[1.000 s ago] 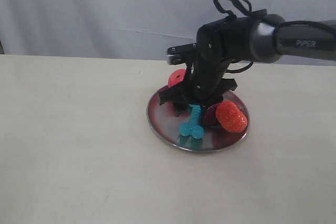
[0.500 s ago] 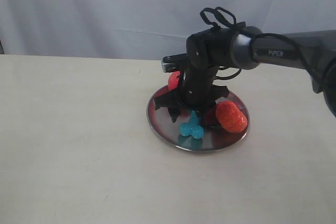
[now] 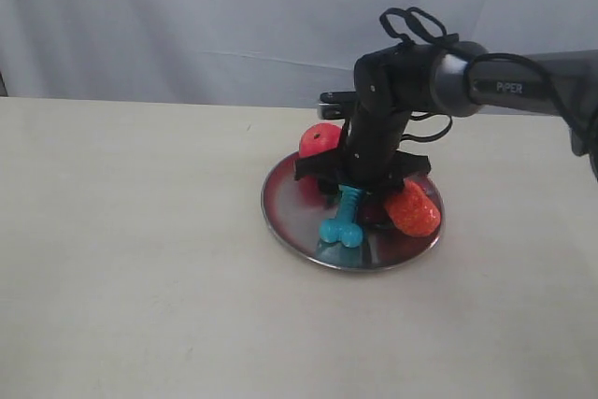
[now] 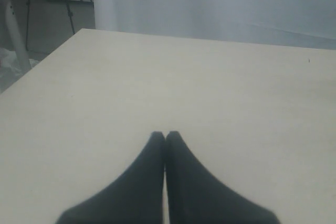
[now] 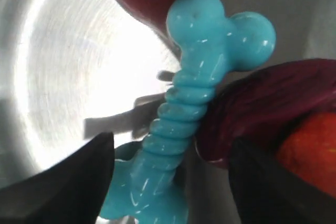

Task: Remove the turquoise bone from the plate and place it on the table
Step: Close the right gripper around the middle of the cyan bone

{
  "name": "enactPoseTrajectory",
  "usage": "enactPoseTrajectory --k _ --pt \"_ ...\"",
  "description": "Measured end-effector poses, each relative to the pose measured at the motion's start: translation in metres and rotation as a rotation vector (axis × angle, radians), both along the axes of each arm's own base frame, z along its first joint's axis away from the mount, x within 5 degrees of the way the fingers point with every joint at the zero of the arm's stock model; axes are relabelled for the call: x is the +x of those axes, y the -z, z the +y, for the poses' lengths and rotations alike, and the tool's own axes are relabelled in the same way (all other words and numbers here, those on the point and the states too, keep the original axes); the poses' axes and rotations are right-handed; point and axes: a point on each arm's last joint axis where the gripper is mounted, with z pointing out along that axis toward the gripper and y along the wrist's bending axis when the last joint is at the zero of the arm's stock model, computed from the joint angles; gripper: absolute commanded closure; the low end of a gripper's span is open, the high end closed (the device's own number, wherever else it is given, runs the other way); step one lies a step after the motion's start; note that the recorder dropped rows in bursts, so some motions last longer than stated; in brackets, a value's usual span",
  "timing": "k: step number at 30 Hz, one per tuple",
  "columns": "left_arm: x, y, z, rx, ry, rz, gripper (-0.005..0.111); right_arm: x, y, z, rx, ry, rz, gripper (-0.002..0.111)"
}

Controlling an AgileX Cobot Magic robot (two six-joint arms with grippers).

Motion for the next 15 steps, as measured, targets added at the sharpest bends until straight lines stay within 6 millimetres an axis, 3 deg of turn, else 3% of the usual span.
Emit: enactPoseTrajectory --k 15 --pt "0.0 0.0 0.0 0.0 0.0 0.0 0.107 0.0055 0.0059 -0.0006 0.008 -0.02 -0.033 0.048"
